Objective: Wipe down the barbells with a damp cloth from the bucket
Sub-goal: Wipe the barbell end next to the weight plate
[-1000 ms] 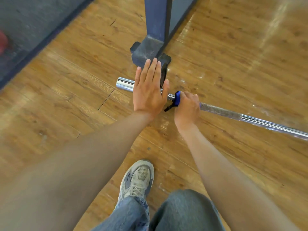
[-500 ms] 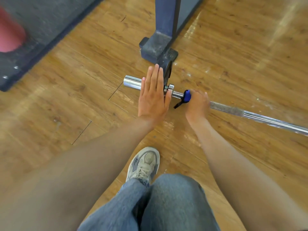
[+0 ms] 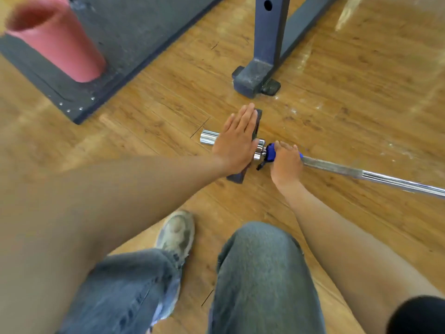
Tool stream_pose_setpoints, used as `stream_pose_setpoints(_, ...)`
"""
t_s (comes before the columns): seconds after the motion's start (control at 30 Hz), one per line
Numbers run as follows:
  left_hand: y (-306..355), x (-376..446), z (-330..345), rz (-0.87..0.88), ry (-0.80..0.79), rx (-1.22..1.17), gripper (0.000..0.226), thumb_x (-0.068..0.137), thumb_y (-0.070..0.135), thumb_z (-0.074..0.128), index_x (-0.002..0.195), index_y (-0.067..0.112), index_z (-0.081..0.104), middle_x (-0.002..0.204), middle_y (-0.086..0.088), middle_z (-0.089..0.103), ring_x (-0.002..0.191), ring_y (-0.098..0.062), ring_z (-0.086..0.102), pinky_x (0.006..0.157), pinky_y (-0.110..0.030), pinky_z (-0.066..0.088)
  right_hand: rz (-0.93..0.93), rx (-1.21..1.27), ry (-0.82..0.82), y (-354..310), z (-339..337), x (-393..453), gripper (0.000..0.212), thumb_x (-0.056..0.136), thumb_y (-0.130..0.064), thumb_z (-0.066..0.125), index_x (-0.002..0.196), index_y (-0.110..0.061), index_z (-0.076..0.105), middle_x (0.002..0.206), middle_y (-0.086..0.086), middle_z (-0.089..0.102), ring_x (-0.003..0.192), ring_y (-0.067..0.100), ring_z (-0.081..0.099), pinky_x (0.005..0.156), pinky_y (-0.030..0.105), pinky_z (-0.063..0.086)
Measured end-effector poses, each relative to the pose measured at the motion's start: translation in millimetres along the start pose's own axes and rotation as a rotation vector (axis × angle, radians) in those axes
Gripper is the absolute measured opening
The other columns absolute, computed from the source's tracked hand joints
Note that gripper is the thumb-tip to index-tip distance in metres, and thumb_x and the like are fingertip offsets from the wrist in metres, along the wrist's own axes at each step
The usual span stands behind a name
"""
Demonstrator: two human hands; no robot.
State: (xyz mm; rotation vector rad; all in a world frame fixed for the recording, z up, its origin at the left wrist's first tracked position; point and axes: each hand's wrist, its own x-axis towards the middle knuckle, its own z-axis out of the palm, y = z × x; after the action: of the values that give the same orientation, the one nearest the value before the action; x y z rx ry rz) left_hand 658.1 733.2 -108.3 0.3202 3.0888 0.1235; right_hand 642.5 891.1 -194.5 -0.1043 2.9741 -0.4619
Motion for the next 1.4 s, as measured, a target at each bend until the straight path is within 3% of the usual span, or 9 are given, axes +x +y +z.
stream_pose_setpoints(0.13, -4, 10, 19, -0.133, 0.004, -0.099, 0.072, 0.109, 0.044, 0.029, 0.162, 0.005, 0.002, 0.171, -0.009, -0.006, 0.158, -0.021, -0.007, 0.128, -0.039, -0.001, -0.003, -0.006, 0.118, -17, 16, -20, 0.047, 0.097, -0.002, 0.049, 0.144, -0.006, 0.048, 0.138, 0.01, 0.056, 0.132, 0.03, 0.045, 0.123, 0.04, 0.016)
stream_pose_setpoints(0.27, -10, -30, 38, -0.025, 0.082, -0.118, 0.081, 0.104, 0.055, 0.032, 0.162, 0.003, 0.01, 0.171, -0.011, 0.005, 0.158, -0.022, -0.001, 0.129, -0.038, 0.004, -0.219, -0.057, 0.156, 0, 33, -37, 0.054, 0.09, 0.004, 0.056, 0.143, 0.0, 0.049, 0.135, 0.015, 0.058, 0.128, 0.035, 0.051, 0.12, 0.044, 0.026)
stream_pose_setpoints(0.7, -12, -94, 42, 0.252, 0.239, 0.042, 0.078, 0.107, 0.053, 0.03, 0.161, 0.0, 0.014, 0.17, -0.013, 0.009, 0.158, -0.024, 0.004, 0.128, -0.041, 0.01, -0.075, 0.059, 0.361, 20, 60, -120, 0.067, 0.073, 0.021, 0.062, 0.136, 0.0, 0.059, 0.142, 0.018, 0.058, 0.134, 0.036, 0.053, 0.121, 0.045, 0.026)
stream_pose_setpoints(0.8, -1, -129, 54, 0.265, 0.235, 0.027, 0.073, 0.108, 0.049, 0.026, 0.161, 0.0, 0.013, 0.171, -0.013, 0.007, 0.158, -0.024, 0.004, 0.128, -0.041, 0.011, -0.255, 0.066, 0.405, 5, 85, -147, 0.062, 0.078, 0.018, 0.064, 0.137, 0.001, 0.059, 0.143, 0.017, 0.057, 0.135, 0.036, 0.052, 0.12, 0.043, 0.027)
stream_pose_setpoints(0.87, 4, -154, 57, 0.273, 0.218, 0.015, 0.073, 0.108, 0.047, 0.025, 0.161, 0.0, 0.01, 0.171, -0.014, 0.004, 0.158, -0.024, 0.001, 0.128, -0.041, 0.01, -0.324, 0.044, 0.384, 17, 82, -157, 0.064, 0.078, 0.018, 0.063, 0.14, -0.001, 0.057, 0.146, 0.016, 0.055, 0.138, 0.033, 0.05, 0.12, 0.045, 0.03)
stream_pose_setpoints(1.0, 14, -188, 64, 0.307, 0.212, -0.013, 0.073, 0.108, 0.048, 0.026, 0.161, 0.0, 0.008, 0.171, -0.013, 0.002, 0.158, -0.024, -0.002, 0.128, -0.043, 0.008, -0.061, 0.084, 0.358, 20, 74, -171, 0.071, 0.077, 0.021, 0.061, 0.143, -0.004, 0.053, 0.151, 0.014, 0.049, 0.144, 0.03, 0.042, 0.124, 0.036, 0.013)
stream_pose_setpoints(1.13, 16, -204, 69, 0.313, 0.209, -0.03, 0.073, 0.108, 0.047, 0.026, 0.162, 0.001, 0.008, 0.171, -0.012, 0.001, 0.158, -0.024, -0.003, 0.128, -0.044, 0.01, -0.241, 0.052, 0.327, 6, 84, -186, 0.068, 0.082, 0.014, 0.065, 0.145, -0.005, 0.052, 0.153, 0.012, 0.048, 0.145, 0.028, 0.042, 0.124, 0.038, 0.021)
stream_pose_setpoints(1.27, 17, -204, 70, 0.317, 0.218, -0.028, 0.074, 0.108, 0.048, 0.024, 0.162, 0.001, 0.006, 0.171, -0.012, 0.0, 0.158, -0.024, -0.004, 0.128, -0.044, 0.009, 0.016, 0.067, 0.328, 16, 70, -184, 0.069, 0.081, 0.021, 0.058, 0.145, -0.003, 0.05, 0.155, 0.013, 0.045, 0.149, 0.03, 0.034, 0.126, 0.041, 0.016)
stream_pose_setpoints(1.4, 11, -190, 69, 0.334, 0.259, 0.017, 0.075, 0.108, 0.049, 0.025, 0.161, 0.0, 0.007, 0.171, -0.013, 0.001, 0.158, -0.025, -0.001, 0.128, -0.044, 0.01, -0.235, 0.026, 0.29, 0, 80, -188, 0.063, 0.09, 0.01, 0.058, 0.15, -0.006, 0.046, 0.157, 0.011, 0.042, 0.149, 0.027, 0.033, 0.125, 0.039, 0.019)
